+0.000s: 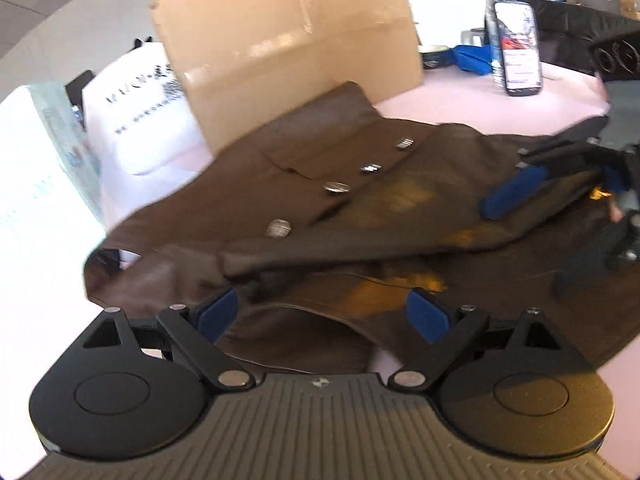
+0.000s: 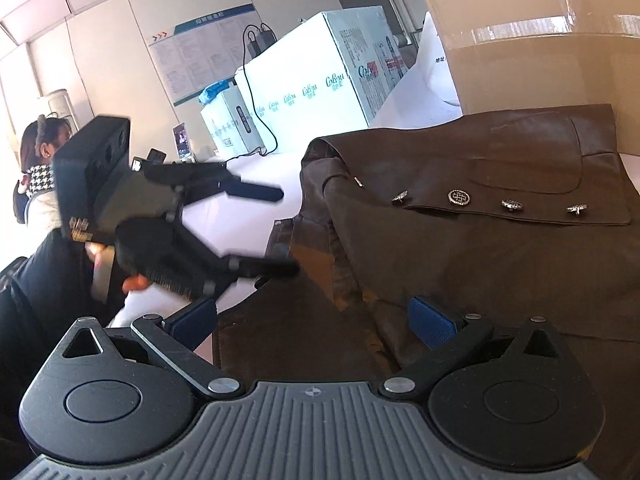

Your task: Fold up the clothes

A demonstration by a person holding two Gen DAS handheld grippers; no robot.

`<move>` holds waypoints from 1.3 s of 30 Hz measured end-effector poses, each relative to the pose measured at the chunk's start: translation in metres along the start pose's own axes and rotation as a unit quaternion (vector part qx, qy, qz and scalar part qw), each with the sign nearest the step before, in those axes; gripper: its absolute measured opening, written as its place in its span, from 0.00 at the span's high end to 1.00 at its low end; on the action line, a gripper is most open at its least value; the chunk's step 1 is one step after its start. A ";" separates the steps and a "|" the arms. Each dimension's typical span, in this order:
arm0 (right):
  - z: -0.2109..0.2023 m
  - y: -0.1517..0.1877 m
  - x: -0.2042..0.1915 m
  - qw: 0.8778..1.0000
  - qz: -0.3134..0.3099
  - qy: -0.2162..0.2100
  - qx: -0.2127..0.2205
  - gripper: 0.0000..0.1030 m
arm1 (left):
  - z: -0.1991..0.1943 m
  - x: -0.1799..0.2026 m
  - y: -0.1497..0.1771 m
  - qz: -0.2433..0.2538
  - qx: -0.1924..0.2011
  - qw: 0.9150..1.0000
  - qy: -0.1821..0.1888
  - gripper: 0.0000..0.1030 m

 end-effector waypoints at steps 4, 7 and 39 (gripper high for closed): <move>0.004 0.001 0.000 1.000 0.000 0.001 -0.008 0.00 | 0.000 -0.028 -0.004 -0.023 -0.010 1.000 0.014 0.12; 0.006 0.002 0.000 1.000 0.000 0.000 -0.011 0.00 | -0.001 -0.034 -0.006 0.003 -0.016 1.000 0.023 0.14; 0.013 0.005 -0.004 1.000 -0.001 0.004 -0.030 0.00 | 0.041 -0.045 0.022 -0.035 0.027 0.999 0.007 0.00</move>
Point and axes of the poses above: each gripper's, at about its wrist camera, not at the fingertips, and z roughly the way its jaws point, x to its right, y to its underside, the point moved 5 cm from there along z, roughly the way its jaws point, and after that the axes turned 14 degrees about y, right-handed, at the moved point
